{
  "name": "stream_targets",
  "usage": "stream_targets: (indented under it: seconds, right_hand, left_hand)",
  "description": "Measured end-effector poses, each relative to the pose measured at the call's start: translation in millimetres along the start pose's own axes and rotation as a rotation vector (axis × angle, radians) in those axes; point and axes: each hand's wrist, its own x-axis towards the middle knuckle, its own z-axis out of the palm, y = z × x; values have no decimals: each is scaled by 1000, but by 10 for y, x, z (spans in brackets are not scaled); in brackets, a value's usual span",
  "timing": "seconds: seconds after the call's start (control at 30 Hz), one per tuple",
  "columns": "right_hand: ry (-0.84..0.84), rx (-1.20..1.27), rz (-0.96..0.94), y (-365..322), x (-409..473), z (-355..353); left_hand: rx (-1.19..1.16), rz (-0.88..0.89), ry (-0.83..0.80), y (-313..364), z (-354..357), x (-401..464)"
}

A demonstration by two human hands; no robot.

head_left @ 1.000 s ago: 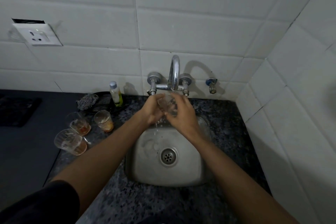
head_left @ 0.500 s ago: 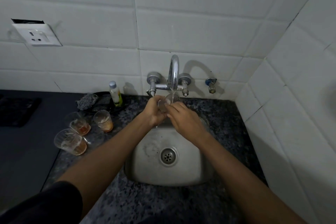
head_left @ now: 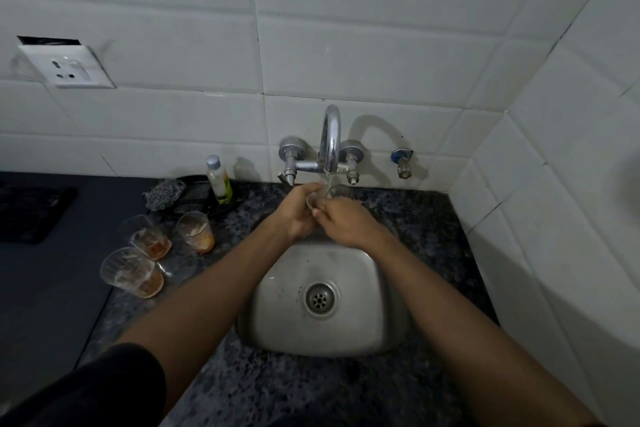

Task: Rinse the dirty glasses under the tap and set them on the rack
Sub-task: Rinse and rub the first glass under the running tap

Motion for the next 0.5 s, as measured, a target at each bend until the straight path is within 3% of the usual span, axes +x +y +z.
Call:
stream_targets:
  seconds: [0.13,0.23,0.37,0.5]
  right_hand:
    - [-60,-170,-27,38,23,-67]
    - [-10,-312,-97,109,4,-58]
    - [-20,-4,68,16,48,-7]
    - [-13,-80,60,-32,78,-16]
  left_hand:
    - [77,-32,56,-22,-76,20]
    - [144,-33,112,4,-108,83]
    - [64,10,42,-20,-67,154]
    - [-4,-21,22,-52,-45,86]
